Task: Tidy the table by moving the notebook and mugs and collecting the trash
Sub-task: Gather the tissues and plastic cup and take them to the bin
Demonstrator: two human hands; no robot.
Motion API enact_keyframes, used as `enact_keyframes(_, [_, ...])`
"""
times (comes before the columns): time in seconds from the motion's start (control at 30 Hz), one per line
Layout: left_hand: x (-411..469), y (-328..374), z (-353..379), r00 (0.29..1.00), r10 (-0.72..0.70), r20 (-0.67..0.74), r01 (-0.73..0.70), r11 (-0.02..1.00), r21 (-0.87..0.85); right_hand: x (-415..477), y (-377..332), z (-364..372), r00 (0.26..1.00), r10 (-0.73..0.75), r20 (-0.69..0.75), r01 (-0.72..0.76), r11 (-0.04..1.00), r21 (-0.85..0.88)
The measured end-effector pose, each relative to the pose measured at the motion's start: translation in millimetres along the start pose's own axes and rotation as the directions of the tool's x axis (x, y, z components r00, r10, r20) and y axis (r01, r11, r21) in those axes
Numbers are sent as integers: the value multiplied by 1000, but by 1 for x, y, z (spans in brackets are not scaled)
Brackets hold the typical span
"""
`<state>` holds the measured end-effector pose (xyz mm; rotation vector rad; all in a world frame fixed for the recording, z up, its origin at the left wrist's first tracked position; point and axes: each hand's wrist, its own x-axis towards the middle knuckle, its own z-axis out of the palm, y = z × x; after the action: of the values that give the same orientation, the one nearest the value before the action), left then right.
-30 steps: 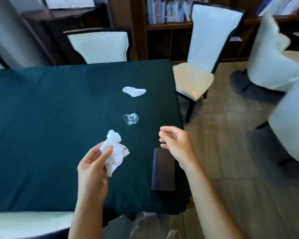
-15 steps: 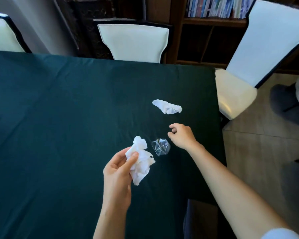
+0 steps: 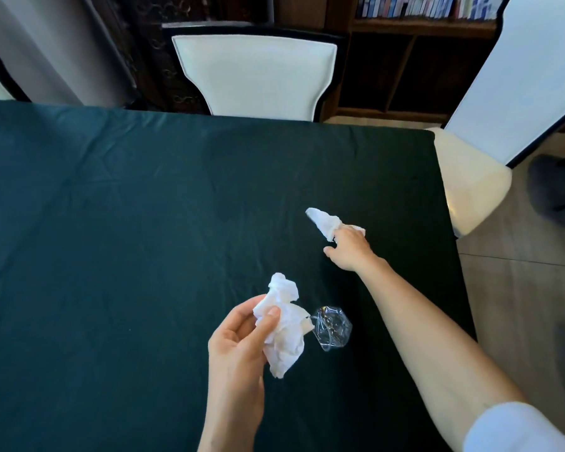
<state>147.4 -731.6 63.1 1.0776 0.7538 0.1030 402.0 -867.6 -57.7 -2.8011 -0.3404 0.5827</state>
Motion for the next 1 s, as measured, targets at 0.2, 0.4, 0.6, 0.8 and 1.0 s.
enact_keyframes(0.2, [8,9,-5,998,39,50,-37,999,-37,-35,-9,-22,999,-26,-31,32,975,218])
enact_keyframes(0.4, [7,11,2,979,44,199,-64,994,94,-119,-44,-62,815,-482,320,9,564,826])
enact_keyframes(0.6, [-17,2,1,997,30,65,-35,996,78,-141,-42,-45,780,-517,353,-161,380,911])
enact_keyframes(0.8, [-59,5,-12,998,65,10,-65,997,32,-131,7,29,922,-82,377,60,996,72])
enact_keyframes(1.0, [-109,-7,-19,987,142,-68,-139,989,45,-178,29,50,987,-122,108,114,990,79])
